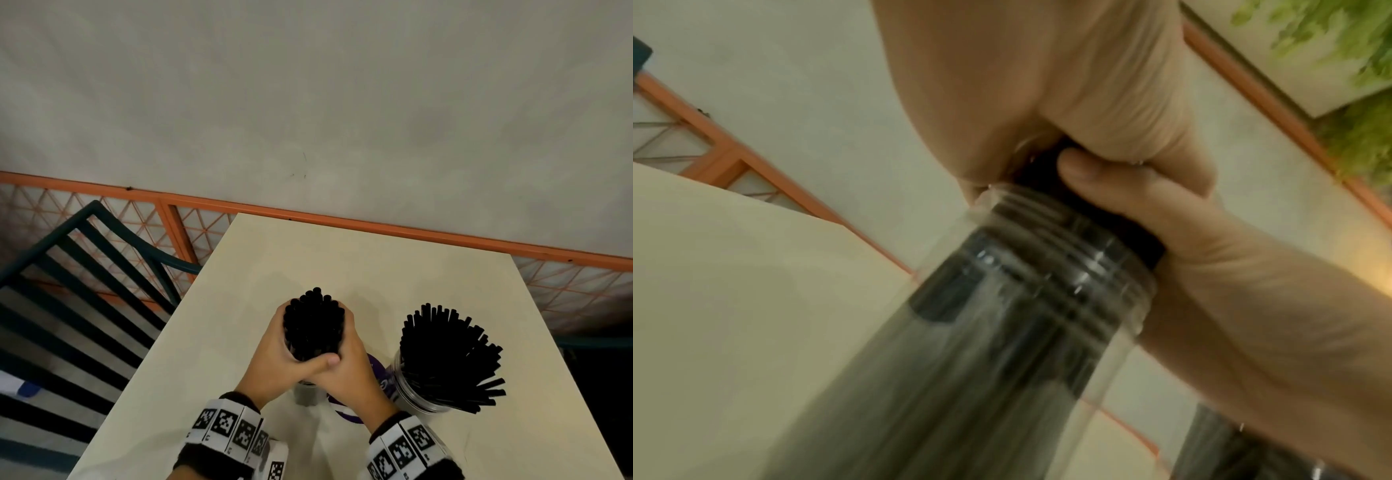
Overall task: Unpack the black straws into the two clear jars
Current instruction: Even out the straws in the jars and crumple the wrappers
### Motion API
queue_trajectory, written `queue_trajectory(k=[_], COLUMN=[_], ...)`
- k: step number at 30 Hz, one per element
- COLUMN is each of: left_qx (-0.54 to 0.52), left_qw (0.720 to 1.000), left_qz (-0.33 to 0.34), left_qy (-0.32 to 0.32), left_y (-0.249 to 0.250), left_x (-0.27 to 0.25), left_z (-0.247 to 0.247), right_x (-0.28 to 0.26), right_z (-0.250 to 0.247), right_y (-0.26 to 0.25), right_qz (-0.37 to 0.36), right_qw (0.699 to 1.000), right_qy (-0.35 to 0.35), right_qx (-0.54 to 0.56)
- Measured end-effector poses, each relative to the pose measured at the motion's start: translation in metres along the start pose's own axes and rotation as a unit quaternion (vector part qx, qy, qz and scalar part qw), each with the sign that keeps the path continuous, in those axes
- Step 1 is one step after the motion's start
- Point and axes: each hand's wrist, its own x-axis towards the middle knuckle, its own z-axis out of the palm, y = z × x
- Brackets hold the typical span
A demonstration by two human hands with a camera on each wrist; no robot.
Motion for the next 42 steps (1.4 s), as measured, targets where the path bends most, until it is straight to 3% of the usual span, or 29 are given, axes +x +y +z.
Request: queue_trajectory(k=[8, 13, 15, 19, 24, 27, 31, 33, 35, 37, 39, 42], left_qx=[-0.006, 0.008, 0.020, 0.068, 0.171, 0.298, 0.459, 0.448, 0.388, 0.329, 0.291, 0.252], left_qw=[1.000, 0.998, 0.996, 0.992, 0.974, 0.926, 0.798, 0.765, 0.765, 0.789, 0.833, 0.880], left_qz=[0.011, -0.034, -0.068, -0.106, -0.143, -0.225, -0.389, -0.460, -0.512, -0.518, -0.468, -0.388], left_qy=[0.011, -0.045, -0.058, -0.022, 0.037, 0.044, 0.046, 0.051, 0.049, 0.029, 0.054, 0.111], left_y=[-0.003, -0.004, -0.001, 0.014, 0.043, 0.038, -0.004, -0.021, -0.037, -0.044, -0.040, -0.027], left_x=[-0.001, 0.000, -0.007, -0.044, -0.103, -0.143, -0.204, -0.232, -0.253, -0.263, -0.267, -0.268], left_z=[0.002, -0.005, -0.016, -0.053, -0.099, -0.127, -0.161, -0.170, -0.172, -0.164, -0.151, -0.134], right_x=[-0.001, 0.001, -0.010, -0.053, -0.109, -0.125, -0.136, -0.140, -0.140, -0.140, -0.140, -0.144], right_z=[0.001, -0.001, -0.007, -0.016, -0.008, 0.010, 0.042, 0.059, 0.073, 0.082, 0.088, 0.095], right_y=[-0.003, 0.003, 0.010, 0.025, 0.033, 0.028, 0.020, 0.015, 0.010, 0.007, 0.006, 0.005], right_qz=[-0.025, -0.010, 0.034, 0.159, 0.237, 0.243, 0.216, 0.177, 0.154, 0.153, 0.172, 0.170], right_qw=[0.998, 0.997, 0.997, 0.987, 0.951, 0.943, 0.943, 0.945, 0.937, 0.924, 0.916, 0.933], right_qy=[-0.016, -0.039, -0.044, -0.019, -0.141, -0.163, -0.174, -0.177, -0.186, -0.204, -0.226, -0.231], right_qx=[-0.047, -0.067, -0.060, -0.019, -0.142, -0.158, -0.185, -0.212, -0.250, -0.284, -0.281, -0.218])
